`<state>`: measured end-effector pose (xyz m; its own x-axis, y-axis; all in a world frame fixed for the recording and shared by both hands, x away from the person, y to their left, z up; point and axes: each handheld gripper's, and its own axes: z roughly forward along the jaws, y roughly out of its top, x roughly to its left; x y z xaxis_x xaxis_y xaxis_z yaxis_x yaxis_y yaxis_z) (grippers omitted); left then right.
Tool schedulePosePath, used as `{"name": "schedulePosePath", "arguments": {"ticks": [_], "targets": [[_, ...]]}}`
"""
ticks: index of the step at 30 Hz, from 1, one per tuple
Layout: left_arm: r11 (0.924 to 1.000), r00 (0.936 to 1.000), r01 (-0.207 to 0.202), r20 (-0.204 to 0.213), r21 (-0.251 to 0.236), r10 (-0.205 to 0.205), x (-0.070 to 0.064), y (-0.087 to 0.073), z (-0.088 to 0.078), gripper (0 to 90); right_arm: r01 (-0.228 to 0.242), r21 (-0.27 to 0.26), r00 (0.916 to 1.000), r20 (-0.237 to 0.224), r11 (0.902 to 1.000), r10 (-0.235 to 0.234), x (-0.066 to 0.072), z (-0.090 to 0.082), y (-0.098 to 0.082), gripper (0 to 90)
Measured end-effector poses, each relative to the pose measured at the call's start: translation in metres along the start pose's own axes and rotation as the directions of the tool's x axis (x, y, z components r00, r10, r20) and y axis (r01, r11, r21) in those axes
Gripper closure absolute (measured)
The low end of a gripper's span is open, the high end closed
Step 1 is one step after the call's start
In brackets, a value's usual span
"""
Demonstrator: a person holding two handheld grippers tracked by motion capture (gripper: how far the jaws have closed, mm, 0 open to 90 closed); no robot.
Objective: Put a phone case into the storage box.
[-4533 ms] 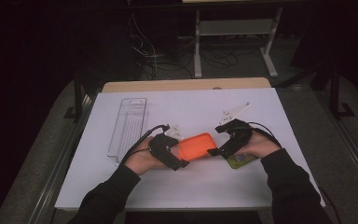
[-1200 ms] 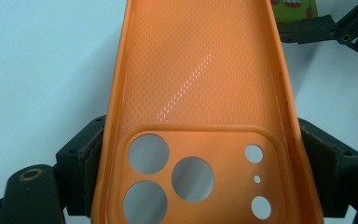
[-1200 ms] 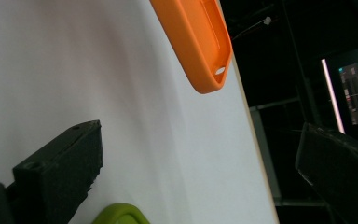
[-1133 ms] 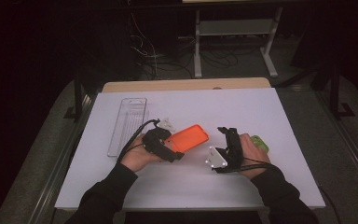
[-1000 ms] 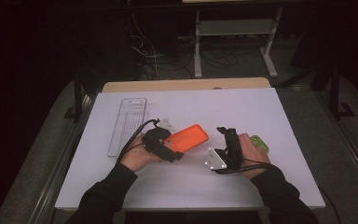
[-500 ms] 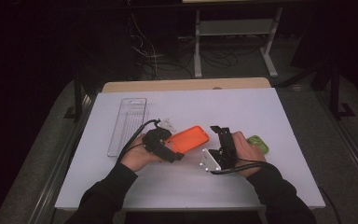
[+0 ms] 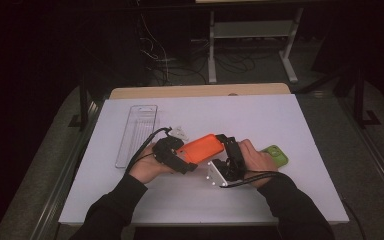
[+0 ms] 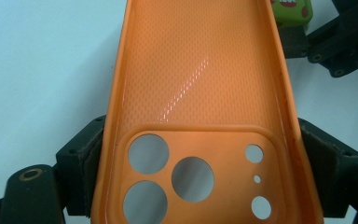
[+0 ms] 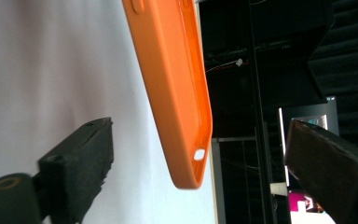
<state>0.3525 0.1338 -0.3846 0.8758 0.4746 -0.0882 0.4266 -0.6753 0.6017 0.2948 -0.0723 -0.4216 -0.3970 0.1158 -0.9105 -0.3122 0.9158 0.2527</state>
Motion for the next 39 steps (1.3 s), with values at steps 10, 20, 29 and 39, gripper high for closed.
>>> {"name": "schedulePosePath", "arguments": {"ticks": [10, 20, 29, 39], "targets": [[1.0000, 1.0000, -0.001, 0.001, -0.004, 0.001, 0.000, 0.000, -0.001, 16.1, 0.071, -0.006, 0.9973, 0.020, 0.9975, -0.071, 0.009, 0.004, 0.014, 29.3], [0.9999, 1.0000, -0.009, 0.000, -0.007, 0.009, -0.001, 0.000, 0.000, 16.1, 0.140, -0.021, 0.9894, 0.042, 0.9899, -0.139, 0.016, 0.006, 0.017, 50.7], [0.9999, 1.0000, -0.002, -0.001, -0.017, 0.002, -0.002, 0.001, 0.000, 16.0, 0.178, -0.036, 0.9828, 0.057, 0.9834, -0.176, 0.018, 0.004, 0.018, 68.7], [0.9998, 0.9998, 0.018, 0.007, -0.012, -0.018, -0.002, 0.001, 0.001, 15.8, 0.207, -0.028, 0.9769, 0.061, 0.9780, -0.205, 0.022, 0.003, 0.020, 77.7]]}}
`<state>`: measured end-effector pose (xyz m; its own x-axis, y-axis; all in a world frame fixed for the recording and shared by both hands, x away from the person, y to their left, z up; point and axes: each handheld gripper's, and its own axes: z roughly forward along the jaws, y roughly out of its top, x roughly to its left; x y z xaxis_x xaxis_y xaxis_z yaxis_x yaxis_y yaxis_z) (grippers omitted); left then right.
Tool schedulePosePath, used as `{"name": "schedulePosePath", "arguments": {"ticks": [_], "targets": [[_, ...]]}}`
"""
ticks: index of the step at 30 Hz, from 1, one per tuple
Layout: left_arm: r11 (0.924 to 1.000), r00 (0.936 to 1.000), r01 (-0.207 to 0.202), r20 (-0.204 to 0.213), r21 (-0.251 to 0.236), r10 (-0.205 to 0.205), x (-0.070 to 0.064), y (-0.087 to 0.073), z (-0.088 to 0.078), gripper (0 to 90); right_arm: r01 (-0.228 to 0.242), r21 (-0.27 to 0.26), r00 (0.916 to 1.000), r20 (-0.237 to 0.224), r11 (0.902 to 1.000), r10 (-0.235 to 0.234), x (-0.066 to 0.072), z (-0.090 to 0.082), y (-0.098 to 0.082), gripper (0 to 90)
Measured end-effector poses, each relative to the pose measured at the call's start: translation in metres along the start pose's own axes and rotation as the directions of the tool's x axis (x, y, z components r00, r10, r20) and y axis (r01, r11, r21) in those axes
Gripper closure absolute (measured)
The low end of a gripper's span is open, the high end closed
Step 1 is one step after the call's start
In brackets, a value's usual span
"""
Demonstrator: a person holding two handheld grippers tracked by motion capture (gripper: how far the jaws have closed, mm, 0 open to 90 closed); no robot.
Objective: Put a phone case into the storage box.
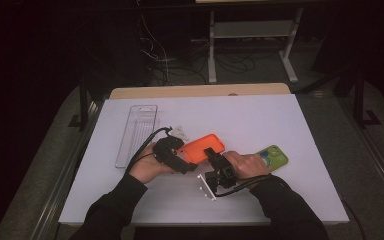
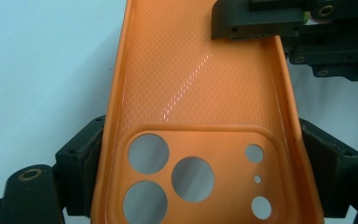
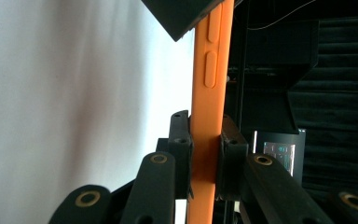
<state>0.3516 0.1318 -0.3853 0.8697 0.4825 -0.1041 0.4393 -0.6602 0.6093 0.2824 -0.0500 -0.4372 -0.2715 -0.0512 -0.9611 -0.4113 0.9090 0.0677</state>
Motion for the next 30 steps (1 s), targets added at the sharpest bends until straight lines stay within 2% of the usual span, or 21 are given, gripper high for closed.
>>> {"name": "schedulePosePath", "arguments": {"ticks": [4, 5, 10, 11, 15, 16, 17, 19, 20, 22, 25, 27, 30], "targets": [[0.9999, 1.0000, -0.010, 0.001, 0.002, 0.010, 0.001, -0.001, 0.001, 15.4, 0.003, 0.005, 1.0000, -0.006, 1.0000, -0.003, 0.001, 0.000, 0.000, 78.1], [0.9996, 0.9999, 0.014, 0.000, -0.025, -0.014, -0.001, -0.001, 0.003, 15.2, 0.004, 0.004, 1.0000, -0.007, 1.0000, -0.004, 0.001, 0.000, -0.001, 78.2], [0.9995, 1.0000, -0.005, -0.003, -0.031, 0.005, 0.000, -0.001, 0.000, 12.6, -0.004, 0.011, 1.0000, -0.006, 0.9999, 0.004, 0.001, 0.000, -0.002, 78.3], [0.9993, 1.0000, 0.002, -0.001, -0.038, -0.002, -0.001, -0.001, -0.001, 10.8, -0.006, 0.013, 0.9999, -0.008, 0.9999, 0.006, 0.001, -0.001, -0.003, 78.3], [0.9988, 0.9998, -0.017, -0.006, -0.045, 0.017, 0.000, -0.001, -0.004, 1.6, -0.019, 0.024, 0.9997, -0.015, 0.9995, 0.019, 0.001, 0.000, -0.006, 78.3], [0.9984, 0.9998, -0.016, -0.016, -0.054, 0.015, -0.001, -0.001, -0.004, 0.4, -0.014, 0.027, 0.9997, -0.018, 0.9995, 0.015, 0.000, 0.000, -0.007, 78.3], [0.9969, 0.9999, 0.006, -0.015, -0.078, -0.007, -0.002, -0.001, -0.004, 0.0, -0.029, 0.027, 0.9994, -0.019, 0.9992, 0.029, 0.000, 0.000, -0.008, 78.3], [0.9968, 0.9999, -0.003, -0.017, -0.080, 0.001, -0.002, -0.001, -0.005, 0.0, -0.036, 0.034, 0.9991, -0.021, 0.9988, 0.037, -0.001, 0.000, -0.010, 78.2], [0.9976, 0.9996, -0.023, -0.020, -0.065, 0.021, -0.001, -0.001, -0.007, 0.0, -0.035, 0.036, 0.9991, -0.025, 0.9987, 0.036, -0.002, 0.001, -0.011, 78.2], [0.9976, 0.9996, -0.021, -0.019, -0.065, 0.020, -0.001, -0.002, -0.008, 0.0, -0.043, 0.047, 0.9987, -0.026, 0.9980, 0.045, -0.003, 0.001, -0.014, 78.2], [0.9970, 0.9996, -0.024, -0.017, -0.074, 0.023, -0.001, -0.002, -0.009, 0.0, -0.081, 0.056, 0.9962, -0.029, 0.9952, 0.082, -0.004, 0.001, -0.019, 78.2], [0.9974, 0.9992, -0.036, -0.018, -0.063, 0.035, 0.000, -0.002, -0.010, 0.0, -0.072, 0.065, 0.9953, -0.060, 0.9952, 0.076, -0.007, 0.001, -0.023, 78.2], [0.9978, 0.9988, -0.045, -0.021, -0.049, 0.044, 0.001, -0.002, -0.010, 0.0, -0.154, 0.080, 0.9818, -0.099, 0.9848, 0.162, -0.010, -0.001, -0.029, 78.2]]}}
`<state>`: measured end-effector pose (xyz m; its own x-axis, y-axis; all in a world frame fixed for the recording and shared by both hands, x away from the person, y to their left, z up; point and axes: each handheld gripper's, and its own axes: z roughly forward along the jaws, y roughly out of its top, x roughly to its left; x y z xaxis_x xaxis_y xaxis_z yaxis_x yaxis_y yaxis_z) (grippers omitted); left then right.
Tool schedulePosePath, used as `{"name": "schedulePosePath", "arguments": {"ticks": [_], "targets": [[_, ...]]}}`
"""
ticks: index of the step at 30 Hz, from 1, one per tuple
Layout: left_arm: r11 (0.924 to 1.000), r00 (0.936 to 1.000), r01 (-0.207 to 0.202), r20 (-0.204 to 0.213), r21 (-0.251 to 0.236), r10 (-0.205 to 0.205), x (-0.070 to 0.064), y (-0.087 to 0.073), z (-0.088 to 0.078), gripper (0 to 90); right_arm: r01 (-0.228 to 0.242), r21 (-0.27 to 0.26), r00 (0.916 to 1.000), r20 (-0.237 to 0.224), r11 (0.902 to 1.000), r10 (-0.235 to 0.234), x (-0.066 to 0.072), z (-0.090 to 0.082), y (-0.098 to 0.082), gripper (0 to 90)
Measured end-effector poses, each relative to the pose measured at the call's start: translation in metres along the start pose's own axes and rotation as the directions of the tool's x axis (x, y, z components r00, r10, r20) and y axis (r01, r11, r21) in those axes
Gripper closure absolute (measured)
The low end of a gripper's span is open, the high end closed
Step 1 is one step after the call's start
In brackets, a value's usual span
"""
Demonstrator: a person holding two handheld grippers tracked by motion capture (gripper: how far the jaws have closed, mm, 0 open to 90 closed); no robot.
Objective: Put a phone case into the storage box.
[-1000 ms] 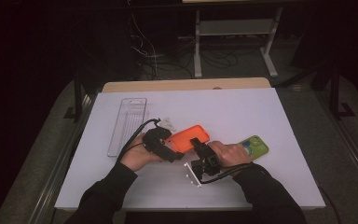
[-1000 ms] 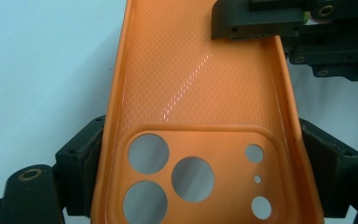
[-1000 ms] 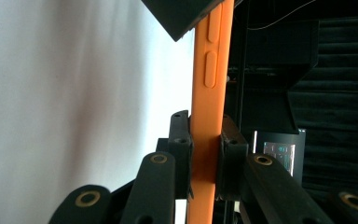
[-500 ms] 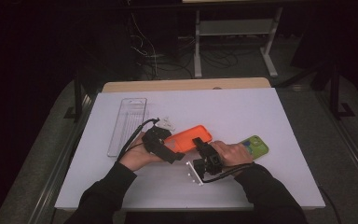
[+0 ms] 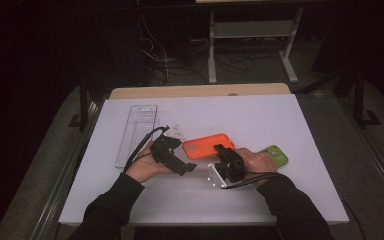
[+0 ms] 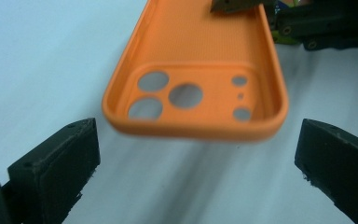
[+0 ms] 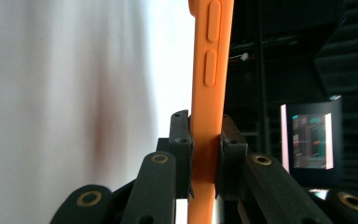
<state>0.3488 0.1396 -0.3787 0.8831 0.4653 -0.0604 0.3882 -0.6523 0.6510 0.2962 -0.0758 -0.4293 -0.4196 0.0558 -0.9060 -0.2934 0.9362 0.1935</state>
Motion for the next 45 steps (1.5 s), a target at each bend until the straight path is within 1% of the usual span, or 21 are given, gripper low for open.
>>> {"name": "schedulePosePath", "arguments": {"ticks": [2, 5, 8, 12, 16, 19, 22, 23, 24, 25, 27, 28, 29, 31, 32, 33, 38, 41, 42, 43, 45], "targets": [[0.9997, 0.9997, 0.023, 0.002, -0.011, -0.023, -0.001, -0.001, 0.001, 0.0, -0.042, -0.002, 0.9991, -0.006, 0.9991, 0.042, -0.002, 0.000, -0.003, 78.2], [0.9999, 0.9999, -0.001, -0.014, -0.017, 0.000, 0.001, -0.001, -0.001, 0.0, -0.111, -0.007, 0.9933, -0.031, 0.9938, 0.111, -0.006, -0.001, -0.007, 78.2], [0.9998, 0.9997, -0.005, -0.023, -0.017, 0.005, 0.003, -0.001, -0.003, 0.0, -0.132, -0.017, 0.9902, -0.048, 0.9911, 0.131, -0.011, -0.002, -0.008, 78.2], [0.9991, 0.9994, 0.027, -0.022, -0.033, -0.027, 0.001, -0.002, -0.002, 0.0, -0.185, -0.014, 0.9799, -0.078, 0.9826, 0.183, -0.015, -0.002, -0.010, 78.2], [0.9989, 0.9994, 0.026, -0.021, -0.040, -0.027, 0.001, -0.002, 0.000, 0.0, -0.275, -0.007, 0.9541, -0.125, 0.9614, 0.272, -0.020, -0.002, -0.012, 78.2], [0.9990, 0.9994, 0.023, -0.023, -0.038, -0.024, 0.001, -0.002, -0.001, 0.0, -0.308, -0.003, 0.9417, -0.143, 0.9514, 0.304, -0.023, -0.001, -0.015, 78.2], [0.9998, 0.9997, 0.001, -0.025, -0.021, -0.001, 0.003, -0.002, -0.002, 1.2, -0.380, 0.007, 0.9113, -0.168, 0.9249, 0.376, -0.027, -0.002, -0.018, 78.2], [0.9996, 0.9997, 0.004, -0.024, -0.028, -0.005, 0.002, -0.002, -0.002, 2.3, -0.391, 0.005, 0.9062, -0.174, 0.9206, 0.385, -0.029, -0.001, -0.020, 78.2], [0.9997, 0.9997, -0.007, -0.025, -0.024, 0.006, 0.003, -0.002, -0.002, 2.4, -0.426, 0.010, 0.8888, -0.183, 0.9048, 0.420, -0.029, -0.001, -0.020, 78.2], [0.9997, 0.9997, -0.002, -0.026, -0.023, 0.001, 0.002, -0.002, -0.002, 2.5, -0.482, 0.011, 0.8600, -0.187, 0.8764, 0.475, -0.028, -0.001, -0.019, 78.2], [0.9998, 0.9997, 0.004, -0.025, -0.021, -0.005, 0.002, -0.002, -0.002, 2.4, -0.503, 0.023, 0.8420, -0.212, 0.8638, 0.496, -0.031, -0.001, -0.022, 78.2], [0.9998, 0.9997, 0.004, -0.025, -0.022, -0.005, 0.002, -0.002, -0.002, 2.5, -0.529, 0.026, 0.8240, -0.223, 0.8481, 0.521, -0.031, 0.000, -0.023, 78.2], [0.9998, 0.9997, 0.004, -0.025, -0.021, -0.005, 0.002, -0.002, -0.002, 2.4, -0.540, 0.031, 0.8151, -0.231, 0.8413, 0.531, -0.032, 0.001, -0.024, 78.2], [0.9997, 0.9997, 0.005, -0.025, -0.022, -0.006, 0.002, -0.002, -0.002, 2.4, -0.598, 0.039, 0.7682, -0.258, 0.8007, 0.586, -0.034, 0.001, -0.025, 78.2], [0.9997, 0.9997, 0.013, -0.022, -0.023, -0.013, 0.002, -0.002, -0.002, 2.3, -0.614, 0.043, 0.7529, -0.269, 0.7884, 0.601, -0.036, 0.001, -0.026, 78.2], [0.9996, 0.9997, 0.014, -0.021, -0.023, -0.015, 0.001, -0.002, -0.002, 2.1, -0.640, 0.044, 0.7297, -0.277, 0.7670, 0.625, -0.038, 0.001, -0.028, 78.2], [0.9996, 0.9995, 0.018, -0.027, -0.023, -0.018, 0.002, -0.002, -0.002, 0.0, -0.719, 0.067, 0.6416, -0.319, 0.6917, 0.698, -0.043, 0.002, -0.034, 78.3], [0.9996, 0.9993, 0.020, -0.031, -0.018, -0.020, 0.002, -0.002, -0.002, 0.0, -0.763, 0.088, 0.5806, -0.341, 0.6399, 0.739, -0.045, 0.004, -0.038, 78.3], [0.9995, 0.9992, 0.023, -0.032, -0.021, -0.024, 0.002, -0.002, -0.001, 0.0, -0.782, 0.095, 0.5514, -0.354, 0.6157, 0.755, -0.046, 0.005, -0.039, 78.3], [0.9995, 0.9992, 0.024, -0.031, -0.020, -0.024, 0.002, -0.002, -0.001, 0.0, -0.792, 0.099, 0.5344, -0.365, 0.6027, 0.762, -0.047, 0.006, -0.041, 78.3], [0.9992, 0.9990, 0.030, -0.031, -0.025, -0.031, 0.001, -0.002, -0.001, 0.0, -0.830, 0.132, 0.4617, -0.383, 0.5420, 0.800, -0.048, 0.006, -0.043, 78.3]]}}
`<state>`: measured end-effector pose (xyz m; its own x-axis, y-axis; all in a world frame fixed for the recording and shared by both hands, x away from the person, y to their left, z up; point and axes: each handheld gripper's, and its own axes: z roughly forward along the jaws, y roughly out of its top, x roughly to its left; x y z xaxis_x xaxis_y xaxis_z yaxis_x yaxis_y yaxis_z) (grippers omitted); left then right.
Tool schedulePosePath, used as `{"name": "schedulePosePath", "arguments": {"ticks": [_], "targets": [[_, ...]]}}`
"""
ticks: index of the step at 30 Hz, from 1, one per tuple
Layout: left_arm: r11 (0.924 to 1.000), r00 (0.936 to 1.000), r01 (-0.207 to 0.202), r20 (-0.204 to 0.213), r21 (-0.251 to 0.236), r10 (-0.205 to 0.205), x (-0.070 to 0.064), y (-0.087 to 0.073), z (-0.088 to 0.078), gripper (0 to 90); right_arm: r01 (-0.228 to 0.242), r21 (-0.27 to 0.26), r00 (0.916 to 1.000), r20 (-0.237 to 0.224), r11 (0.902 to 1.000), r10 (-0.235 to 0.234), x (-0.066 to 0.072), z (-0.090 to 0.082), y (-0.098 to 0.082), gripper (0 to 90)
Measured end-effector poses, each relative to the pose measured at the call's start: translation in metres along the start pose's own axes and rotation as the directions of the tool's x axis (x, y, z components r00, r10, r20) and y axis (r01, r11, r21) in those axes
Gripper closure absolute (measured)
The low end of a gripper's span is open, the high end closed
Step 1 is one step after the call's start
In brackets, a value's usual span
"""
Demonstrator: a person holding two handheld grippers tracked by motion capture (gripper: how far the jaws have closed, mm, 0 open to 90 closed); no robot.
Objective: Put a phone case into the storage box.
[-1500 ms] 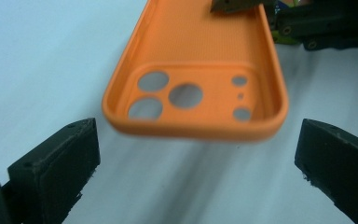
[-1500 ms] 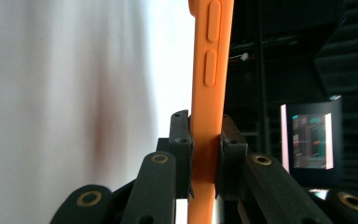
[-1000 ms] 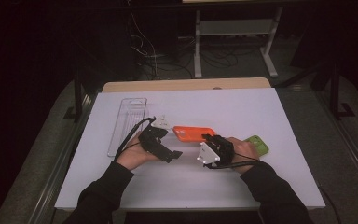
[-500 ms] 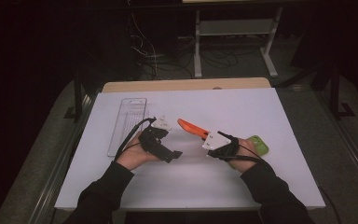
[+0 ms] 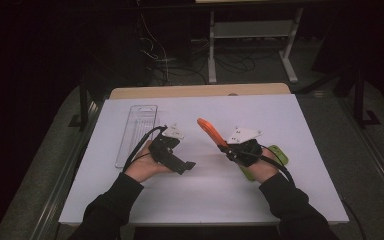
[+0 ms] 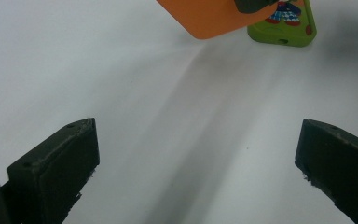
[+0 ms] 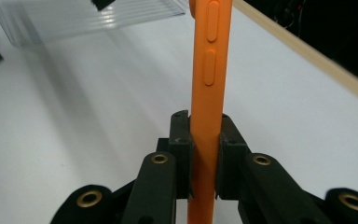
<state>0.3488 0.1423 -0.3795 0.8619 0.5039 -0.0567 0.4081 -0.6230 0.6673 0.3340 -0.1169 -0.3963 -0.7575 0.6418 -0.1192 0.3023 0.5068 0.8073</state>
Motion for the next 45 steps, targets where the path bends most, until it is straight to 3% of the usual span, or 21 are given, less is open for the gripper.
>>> {"name": "schedulePosePath", "arguments": {"ticks": [5, 7, 10, 14, 18, 21, 28, 30, 34, 38, 40, 45], "targets": [[0.9999, 0.9999, -0.012, -0.001, 0.005, 0.012, 0.000, 0.000, 0.000, 0.0, -0.115, -0.018, 0.9917, -0.060, 0.9932, 0.114, -0.012, -0.002, -0.003, 78.4], [0.9999, 1.0000, -0.010, 0.002, 0.004, 0.010, 0.000, 0.000, 0.000, 0.0, -0.165, -0.034, 0.9834, -0.082, 0.9858, 0.162, -0.017, -0.002, -0.004, 78.4], [1.0000, 1.0000, 0.003, 0.006, 0.002, -0.003, 0.000, 0.000, 0.000, 0.0, -0.241, -0.046, 0.9647, -0.121, 0.9695, 0.234, -0.022, -0.003, -0.006, 78.4], [1.0000, 1.0000, 0.005, 0.000, -0.006, -0.005, 0.002, 0.000, -0.001, 0.0, -0.293, -0.059, 0.9483, -0.145, 0.9542, 0.283, -0.027, -0.003, -0.009, 78.5], [0.9983, 0.9995, 0.031, 0.007, -0.049, -0.031, 0.006, 0.003, -0.005, 0.0, -0.296, -0.063, 0.9476, -0.144, 0.9530, 0.285, -0.027, -0.003, -0.009, 78.5], [0.9903, 0.9972, 0.074, 0.015, -0.117, -0.073, 0.009, 0.009, -0.008, 0.0, -0.291, -0.074, 0.9498, -0.141, 0.9537, 0.279, -0.026, -0.004, -0.008, 78.5], [0.9701, 0.9913, 0.129, 0.053, -0.206, -0.120, 0.019, 0.023, -0.008, 0.0, -0.315, -0.091, 0.9410, -0.160, 0.9448, 0.298, -0.021, -0.003, -0.005, 78.6], [0.9674, 0.9916, 0.126, 0.054, -0.219, -0.117, 0.021, 0.028, -0.008, 0.0, -0.322, -0.092, 0.9366, -0.177, 0.9424, 0.303, -0.020, -0.003, -0.005, 78.6], [0.9557, 0.9899, 0.139, 0.060, -0.259, -0.128, 0.026, 0.039, -0.008, 0.0, -0.318, -0.101, 0.9368, -0.186, 0.9426, 0.296, -0.017, -0.002, -0.003, 78.6], [0.9533, 0.9890, 0.142, 0.077, -0.266, -0.126, 0.026, 0.046, -0.003, 0.0, -0.317, -0.112, 0.9364, -0.194, 0.9417, 0.292, -0.015, -0.002, -0.001, 78.6], [0.9456, 0.9856, 0.162, 0.093, -0.282, -0.141, 0.024, 0.050, 0.002, 0.0, -0.317, -0.120, 0.9357, -0.202, 0.9408, 0.290, -0.013, -0.002, 0.000, 78.6], [0.9403, 0.9842, 0.165, 0.112, -0.298, -0.137, 0.022, 0.057, 0.013, 0.0, -0.306, -0.124, 0.9384, -0.206, 0.9437, 0.278, -0.010, -0.001, 0.001, 78.6]]}}
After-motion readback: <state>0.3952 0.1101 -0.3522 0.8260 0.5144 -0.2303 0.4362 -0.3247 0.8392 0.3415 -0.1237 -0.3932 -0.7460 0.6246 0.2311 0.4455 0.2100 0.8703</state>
